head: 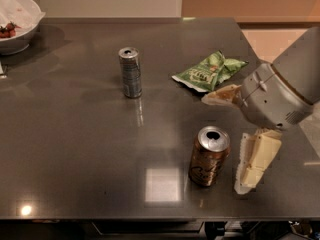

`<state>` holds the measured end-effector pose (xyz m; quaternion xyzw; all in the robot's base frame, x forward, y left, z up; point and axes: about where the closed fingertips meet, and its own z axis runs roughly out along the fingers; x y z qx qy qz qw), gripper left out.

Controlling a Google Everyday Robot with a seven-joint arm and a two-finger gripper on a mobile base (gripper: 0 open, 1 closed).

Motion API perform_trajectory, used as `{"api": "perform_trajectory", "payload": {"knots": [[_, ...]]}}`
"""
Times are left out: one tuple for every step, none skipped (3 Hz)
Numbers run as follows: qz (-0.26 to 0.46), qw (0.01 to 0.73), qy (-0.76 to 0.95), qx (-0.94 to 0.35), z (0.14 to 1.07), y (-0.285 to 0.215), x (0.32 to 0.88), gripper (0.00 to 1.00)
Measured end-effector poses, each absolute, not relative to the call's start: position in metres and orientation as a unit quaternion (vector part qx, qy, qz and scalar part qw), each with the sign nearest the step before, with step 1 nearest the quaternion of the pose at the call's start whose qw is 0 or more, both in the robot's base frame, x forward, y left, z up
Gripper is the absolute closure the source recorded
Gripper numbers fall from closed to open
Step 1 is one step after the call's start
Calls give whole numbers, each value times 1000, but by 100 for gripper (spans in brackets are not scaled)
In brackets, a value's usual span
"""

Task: Knock orange can over

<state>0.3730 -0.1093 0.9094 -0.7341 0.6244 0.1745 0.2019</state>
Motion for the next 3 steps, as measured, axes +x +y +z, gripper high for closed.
{"api": "perform_trajectory", "payload": {"knots": [[187,196,613,-743,899,-102,368,0],[194,193,606,-747,892,-98,366,16],[197,192,607,-746,887,-98,367,39]]}}
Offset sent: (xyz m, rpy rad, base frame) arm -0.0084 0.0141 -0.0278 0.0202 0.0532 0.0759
